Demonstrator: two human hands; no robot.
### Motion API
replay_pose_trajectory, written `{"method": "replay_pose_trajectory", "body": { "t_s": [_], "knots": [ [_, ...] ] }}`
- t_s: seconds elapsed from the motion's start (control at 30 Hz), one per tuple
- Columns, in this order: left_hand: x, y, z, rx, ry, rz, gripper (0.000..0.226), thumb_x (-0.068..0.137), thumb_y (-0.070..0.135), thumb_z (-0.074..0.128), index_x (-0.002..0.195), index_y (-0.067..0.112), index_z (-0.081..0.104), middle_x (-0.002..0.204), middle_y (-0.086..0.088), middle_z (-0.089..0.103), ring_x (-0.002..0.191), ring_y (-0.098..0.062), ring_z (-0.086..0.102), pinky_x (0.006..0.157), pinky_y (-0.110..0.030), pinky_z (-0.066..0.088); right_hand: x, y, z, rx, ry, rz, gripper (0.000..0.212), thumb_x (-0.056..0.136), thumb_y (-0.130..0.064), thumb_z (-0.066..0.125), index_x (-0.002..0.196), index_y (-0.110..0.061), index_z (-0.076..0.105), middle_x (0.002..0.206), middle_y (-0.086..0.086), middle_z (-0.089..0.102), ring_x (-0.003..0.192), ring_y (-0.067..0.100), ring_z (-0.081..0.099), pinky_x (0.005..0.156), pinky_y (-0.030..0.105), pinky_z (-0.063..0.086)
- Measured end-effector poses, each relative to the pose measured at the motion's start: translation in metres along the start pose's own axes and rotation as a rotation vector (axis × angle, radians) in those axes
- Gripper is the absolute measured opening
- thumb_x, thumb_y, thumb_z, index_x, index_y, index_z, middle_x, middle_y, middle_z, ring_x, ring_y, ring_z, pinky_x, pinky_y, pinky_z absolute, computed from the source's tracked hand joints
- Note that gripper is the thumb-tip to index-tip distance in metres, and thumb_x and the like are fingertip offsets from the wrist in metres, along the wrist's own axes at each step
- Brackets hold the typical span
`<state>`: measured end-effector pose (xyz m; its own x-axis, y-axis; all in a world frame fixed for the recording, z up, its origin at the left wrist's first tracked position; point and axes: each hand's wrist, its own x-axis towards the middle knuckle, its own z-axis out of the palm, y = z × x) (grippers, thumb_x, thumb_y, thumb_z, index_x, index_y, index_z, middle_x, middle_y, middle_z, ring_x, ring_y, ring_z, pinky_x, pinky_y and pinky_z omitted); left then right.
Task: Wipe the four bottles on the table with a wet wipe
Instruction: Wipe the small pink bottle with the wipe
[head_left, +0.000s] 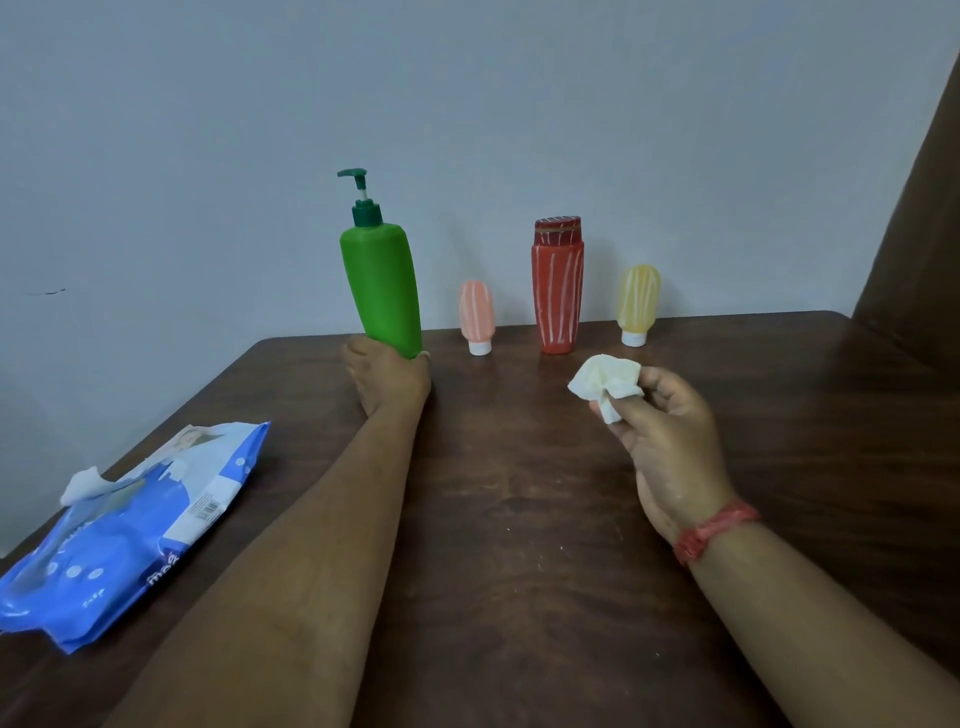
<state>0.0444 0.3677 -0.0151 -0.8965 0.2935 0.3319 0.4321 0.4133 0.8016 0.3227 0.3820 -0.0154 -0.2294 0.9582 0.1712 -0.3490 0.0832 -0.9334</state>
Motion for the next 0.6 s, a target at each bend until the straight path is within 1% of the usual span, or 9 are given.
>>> {"method": "replay_pose_trajectory", "body": {
  "t_s": [0.17, 0.3, 0.6],
  "knots": [
    [0.02, -0.002, 0.01, 0.01, 0.008, 0.003, 0.086, 0.078, 0.029, 0.083, 0.138, -0.003, 0.03, 0.141, -0.021, 0.039, 0.135, -0.038, 0.038, 0.109, -0.047, 0.039, 0.0, 0.001, 0.001, 0.015, -0.012, 0.013, 0.017, 0.092, -0.009, 0.068, 0.108, -0.016, 0.071, 0.107, -0.003, 0.075, 0.105, 0.015, 0.07, 0.09, 0.035, 0.057],
    [0.029, -0.002, 0.014, 0.011, -0.002, 0.003, 0.084, 0.079, 0.031, 0.082, 0.137, -0.002, 0.03, 0.141, -0.02, 0.04, 0.134, -0.037, 0.038, 0.106, -0.048, 0.04, -0.001, 0.002, 0.004, 0.037, -0.022, 0.017, 0.016, 0.092, -0.006, 0.067, 0.107, -0.012, 0.071, 0.106, 0.0, 0.076, 0.105, 0.017, 0.07, 0.093, 0.037, 0.056],
    [0.037, -0.002, 0.016, 0.033, -0.017, -0.01, 0.088, 0.078, 0.033, 0.083, 0.138, 0.0, 0.03, 0.141, -0.019, 0.041, 0.132, -0.037, 0.042, 0.107, -0.049, 0.042, -0.003, 0.002, 0.005, 0.034, -0.043, 0.027, 0.017, 0.093, -0.006, 0.066, 0.105, -0.016, 0.071, 0.105, -0.001, 0.076, 0.105, 0.017, 0.07, 0.094, 0.039, 0.056]
  ]
}}
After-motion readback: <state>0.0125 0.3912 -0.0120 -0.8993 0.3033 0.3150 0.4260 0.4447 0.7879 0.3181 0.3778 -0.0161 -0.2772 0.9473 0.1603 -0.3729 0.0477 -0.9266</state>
